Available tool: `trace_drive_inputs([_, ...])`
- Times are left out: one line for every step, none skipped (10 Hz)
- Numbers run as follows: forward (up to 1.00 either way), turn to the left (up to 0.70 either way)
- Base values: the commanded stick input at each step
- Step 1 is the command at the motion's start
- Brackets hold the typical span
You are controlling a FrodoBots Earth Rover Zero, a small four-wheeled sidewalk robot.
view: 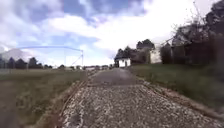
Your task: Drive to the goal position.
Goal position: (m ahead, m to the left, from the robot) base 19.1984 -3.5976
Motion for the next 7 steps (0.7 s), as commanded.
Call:
trace_drive_inputs([0.79, 0.0])
trace_drive_inputs([0.79, 0.0])
trace_drive_inputs([0.79, 0.0])
trace_drive_inputs([0.79, 0.0])
trace_drive_inputs([0.79, 0.0])
trace_drive_inputs([0.79, 0.0])
trace_drive_inputs([0.79, 0.0])
